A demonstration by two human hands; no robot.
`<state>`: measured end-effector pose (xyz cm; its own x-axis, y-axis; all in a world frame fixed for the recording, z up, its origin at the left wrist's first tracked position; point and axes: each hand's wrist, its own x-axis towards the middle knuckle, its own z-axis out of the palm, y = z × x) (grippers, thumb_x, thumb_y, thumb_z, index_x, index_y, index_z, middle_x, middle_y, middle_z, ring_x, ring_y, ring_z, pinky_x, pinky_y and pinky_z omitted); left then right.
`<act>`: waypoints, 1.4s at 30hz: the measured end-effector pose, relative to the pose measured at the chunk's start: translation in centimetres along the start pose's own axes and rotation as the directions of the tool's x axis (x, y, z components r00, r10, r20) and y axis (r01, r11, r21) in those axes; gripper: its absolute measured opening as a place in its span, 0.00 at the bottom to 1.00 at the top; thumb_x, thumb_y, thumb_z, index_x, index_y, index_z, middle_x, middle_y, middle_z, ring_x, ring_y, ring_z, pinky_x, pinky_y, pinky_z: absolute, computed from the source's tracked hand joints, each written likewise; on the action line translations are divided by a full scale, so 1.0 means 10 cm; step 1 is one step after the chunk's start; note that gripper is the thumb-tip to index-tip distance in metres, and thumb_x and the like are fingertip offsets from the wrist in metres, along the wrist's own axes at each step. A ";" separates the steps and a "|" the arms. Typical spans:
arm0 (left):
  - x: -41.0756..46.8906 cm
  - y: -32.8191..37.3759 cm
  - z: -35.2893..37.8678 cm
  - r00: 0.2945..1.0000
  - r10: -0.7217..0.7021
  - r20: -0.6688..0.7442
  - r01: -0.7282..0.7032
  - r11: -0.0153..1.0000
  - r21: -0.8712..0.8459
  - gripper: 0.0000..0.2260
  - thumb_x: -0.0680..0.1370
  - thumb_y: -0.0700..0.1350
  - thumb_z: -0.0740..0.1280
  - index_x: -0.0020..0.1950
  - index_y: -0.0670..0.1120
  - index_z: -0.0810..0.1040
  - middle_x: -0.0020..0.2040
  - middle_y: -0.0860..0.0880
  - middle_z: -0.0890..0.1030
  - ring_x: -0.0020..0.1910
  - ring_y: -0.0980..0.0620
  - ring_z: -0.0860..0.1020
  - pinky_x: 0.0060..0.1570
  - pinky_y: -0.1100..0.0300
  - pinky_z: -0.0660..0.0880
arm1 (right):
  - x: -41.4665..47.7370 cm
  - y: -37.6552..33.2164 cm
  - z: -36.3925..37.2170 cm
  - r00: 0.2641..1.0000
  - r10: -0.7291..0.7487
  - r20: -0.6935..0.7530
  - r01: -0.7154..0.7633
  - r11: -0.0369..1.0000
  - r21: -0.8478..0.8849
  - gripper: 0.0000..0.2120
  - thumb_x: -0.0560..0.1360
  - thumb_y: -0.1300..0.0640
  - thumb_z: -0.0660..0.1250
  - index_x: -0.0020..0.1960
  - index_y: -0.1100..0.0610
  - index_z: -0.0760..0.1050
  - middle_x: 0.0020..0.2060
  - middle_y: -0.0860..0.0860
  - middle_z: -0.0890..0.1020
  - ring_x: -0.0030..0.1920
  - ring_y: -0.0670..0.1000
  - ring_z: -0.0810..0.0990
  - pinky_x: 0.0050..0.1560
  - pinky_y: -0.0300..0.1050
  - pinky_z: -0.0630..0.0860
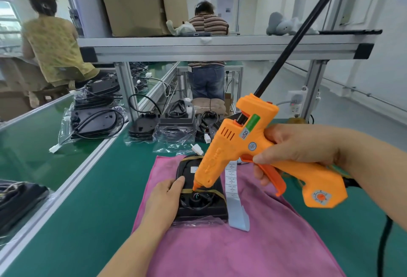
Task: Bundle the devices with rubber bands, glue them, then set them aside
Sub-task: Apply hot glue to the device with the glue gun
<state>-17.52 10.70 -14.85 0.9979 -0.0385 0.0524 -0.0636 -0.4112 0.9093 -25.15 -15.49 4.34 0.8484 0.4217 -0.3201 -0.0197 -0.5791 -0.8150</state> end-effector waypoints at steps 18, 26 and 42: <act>0.03 -0.03 0.01 0.999 0.029 -0.019 -0.028 0.997 0.066 0.21 0.81 0.54 0.60 0.43 0.38 0.80 0.34 0.44 0.79 0.33 0.52 0.72 0.38 0.56 0.68 | 0.11 -0.10 -0.05 0.999 0.038 0.037 -0.035 0.997 -0.074 0.11 0.78 0.56 0.68 0.59 0.53 0.73 0.46 0.56 0.86 0.47 0.57 0.86 0.44 0.45 0.81; 0.01 -0.01 0.01 0.999 0.013 -0.030 -0.011 0.997 0.070 0.21 0.81 0.54 0.60 0.41 0.39 0.79 0.25 0.54 0.71 0.24 0.58 0.67 0.33 0.57 0.64 | 0.07 -0.19 -0.07 0.997 0.064 0.048 -0.057 0.989 -0.135 0.08 0.78 0.56 0.69 0.56 0.52 0.74 0.46 0.56 0.86 0.48 0.58 0.86 0.45 0.47 0.81; -0.02 0.02 -0.01 1.000 -0.012 -0.022 0.013 0.999 0.049 0.19 0.81 0.54 0.61 0.37 0.43 0.78 0.24 0.55 0.72 0.24 0.58 0.67 0.34 0.57 0.65 | -0.02 -0.24 -0.09 0.997 0.082 0.006 -0.078 0.962 -0.261 0.11 0.77 0.50 0.69 0.57 0.50 0.74 0.45 0.52 0.86 0.46 0.54 0.86 0.47 0.48 0.83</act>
<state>-17.76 10.69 -14.68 0.9987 -0.0137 0.0500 -0.0508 -0.4559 0.8886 -24.74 -14.79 6.84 0.8409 0.3765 -0.3888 0.0530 -0.7722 -0.6332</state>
